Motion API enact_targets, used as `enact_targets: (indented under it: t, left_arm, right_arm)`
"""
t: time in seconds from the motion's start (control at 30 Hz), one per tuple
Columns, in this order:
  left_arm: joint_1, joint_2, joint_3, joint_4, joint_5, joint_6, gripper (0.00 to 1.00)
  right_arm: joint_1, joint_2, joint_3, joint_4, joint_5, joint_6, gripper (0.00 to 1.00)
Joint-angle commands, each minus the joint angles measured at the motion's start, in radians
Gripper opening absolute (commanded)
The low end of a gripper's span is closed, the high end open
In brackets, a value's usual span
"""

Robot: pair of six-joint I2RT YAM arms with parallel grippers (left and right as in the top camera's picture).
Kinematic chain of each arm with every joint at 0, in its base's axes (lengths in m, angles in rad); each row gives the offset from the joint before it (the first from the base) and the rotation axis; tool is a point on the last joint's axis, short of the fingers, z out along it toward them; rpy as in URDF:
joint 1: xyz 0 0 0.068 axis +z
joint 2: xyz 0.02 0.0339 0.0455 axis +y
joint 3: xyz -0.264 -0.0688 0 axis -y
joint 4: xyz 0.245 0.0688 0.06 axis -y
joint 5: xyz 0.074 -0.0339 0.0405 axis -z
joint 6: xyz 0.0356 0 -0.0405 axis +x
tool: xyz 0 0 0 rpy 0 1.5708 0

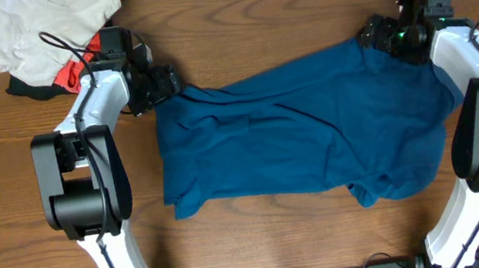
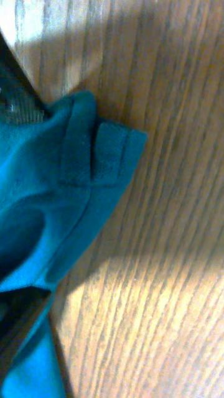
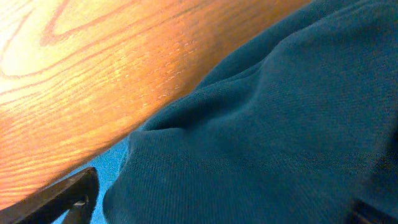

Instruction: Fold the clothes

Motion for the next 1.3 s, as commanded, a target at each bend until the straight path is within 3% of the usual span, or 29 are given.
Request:
enact_targets:
  t: [0.0, 0.03, 0.07, 0.1, 0.27, 0.37, 0.5, 1.27]
  left_arm:
    - [-0.003, 0.041, -0.004, -0.01, 0.021, -0.005, 0.66]
    - [-0.003, 0.041, -0.004, -0.01, 0.021, -0.005, 0.59]
    - [-0.003, 0.041, -0.004, -0.01, 0.021, -0.005, 0.5]
    - [-0.003, 0.041, -0.004, -0.01, 0.021, -0.005, 0.42]
    - [-0.003, 0.024, -0.004, -0.024, 0.021, 0.004, 0.08]
    - [-0.003, -0.013, 0.002, -0.045, 0.021, 0.031, 0.06]
    - [-0.003, -0.089, 0.006, -0.059, 0.021, 0.037, 0.06]
    - [-0.003, -0.737, 0.006, -0.256, 0.02, 0.069, 0.06]
  right_arm:
    - [-0.002, 0.011, 0.014, 0.008, -0.046, 0.026, 0.85]
    - [-0.003, 0.011, 0.015, 0.01, -0.047, 0.026, 0.79]
    - [-0.003, 0.011, 0.016, 0.012, -0.047, 0.027, 0.6]
    - [-0.004, 0.011, 0.018, 0.013, -0.047, 0.033, 0.53]
    - [-0.007, 0.003, 0.05, -0.014, -0.073, 0.035, 0.45]
    - [-0.008, -0.021, 0.086, -0.049, -0.073, 0.032, 0.36]
    - [-0.007, -0.072, 0.139, -0.111, -0.077, 0.032, 0.01]
    - [0.0, -0.614, 0.152, -0.336, -0.072, -0.044, 0.01]
